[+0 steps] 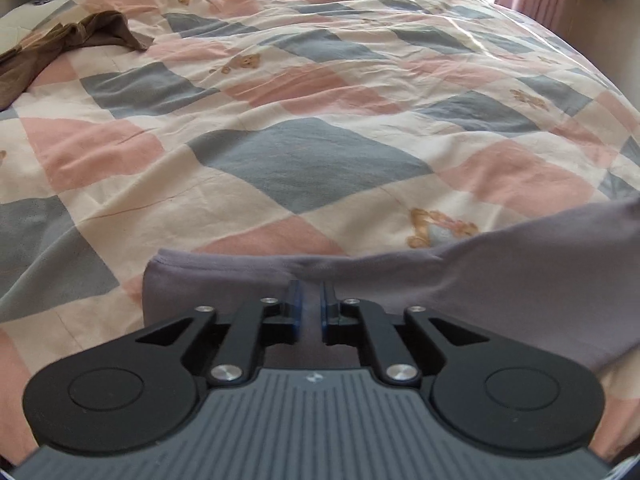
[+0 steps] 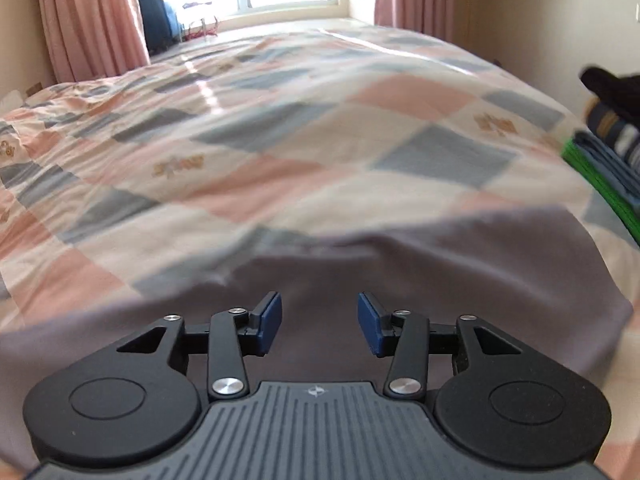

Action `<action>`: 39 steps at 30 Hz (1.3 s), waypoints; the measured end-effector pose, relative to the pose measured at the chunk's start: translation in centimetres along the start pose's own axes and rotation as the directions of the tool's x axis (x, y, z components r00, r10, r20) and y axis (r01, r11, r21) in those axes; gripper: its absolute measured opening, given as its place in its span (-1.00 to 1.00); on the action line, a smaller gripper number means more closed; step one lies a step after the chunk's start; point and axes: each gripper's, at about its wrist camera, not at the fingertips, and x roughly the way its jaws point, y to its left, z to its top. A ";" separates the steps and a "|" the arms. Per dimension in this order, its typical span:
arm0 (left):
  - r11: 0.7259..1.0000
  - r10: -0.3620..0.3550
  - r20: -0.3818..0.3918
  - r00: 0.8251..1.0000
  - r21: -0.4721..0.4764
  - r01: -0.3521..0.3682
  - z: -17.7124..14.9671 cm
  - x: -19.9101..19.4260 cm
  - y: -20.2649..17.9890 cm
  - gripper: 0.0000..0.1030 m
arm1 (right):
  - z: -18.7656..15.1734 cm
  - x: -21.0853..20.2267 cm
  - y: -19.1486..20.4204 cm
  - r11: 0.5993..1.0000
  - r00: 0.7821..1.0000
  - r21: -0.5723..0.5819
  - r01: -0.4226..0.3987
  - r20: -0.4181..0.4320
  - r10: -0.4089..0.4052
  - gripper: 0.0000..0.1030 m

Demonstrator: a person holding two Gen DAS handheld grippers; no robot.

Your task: Fold clothes

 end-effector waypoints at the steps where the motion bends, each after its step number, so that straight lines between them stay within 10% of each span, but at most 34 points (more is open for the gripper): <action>1: 1.000 0.000 -0.010 1.000 0.011 0.001 -0.3 -0.2 -0.7 -0.78 | -0.9 0.4 -0.9 1.000 0.999 0.004 0.025 -0.035 -0.025 -0.11; 8: 0.998 0.006 -0.052 0.999 0.060 -0.002 -1.1 -2.6 -6.8 -0.60 | -3.2 -3.1 -3.8 0.996 0.998 0.082 0.040 -0.044 -0.037 -0.08; 12: 0.998 0.051 -0.209 0.977 0.037 -0.044 -0.9 -2.8 -10.7 -0.62 | -3.1 -3.7 -3.9 0.995 0.985 0.081 0.062 -0.165 -0.048 -0.10; 20: 0.999 0.005 -0.198 0.980 0.034 0.002 1.3 -13.3 -19.1 -0.22 | -0.5 -14.2 -1.6 0.996 0.986 0.092 -0.011 -0.166 0.027 0.27; 24: 0.999 -0.010 -0.179 0.984 0.042 0.018 1.1 -17.6 -20.6 -0.11 | 0.3 -18.4 -0.1 0.999 0.983 0.046 0.027 -0.184 -0.019 0.62; 39: 0.997 0.015 -0.111 0.994 0.083 -0.005 -0.3 -26.9 -18.5 0.18 | 0.0 -27.8 4.6 0.995 0.992 -0.097 -0.009 -0.126 -0.004 0.82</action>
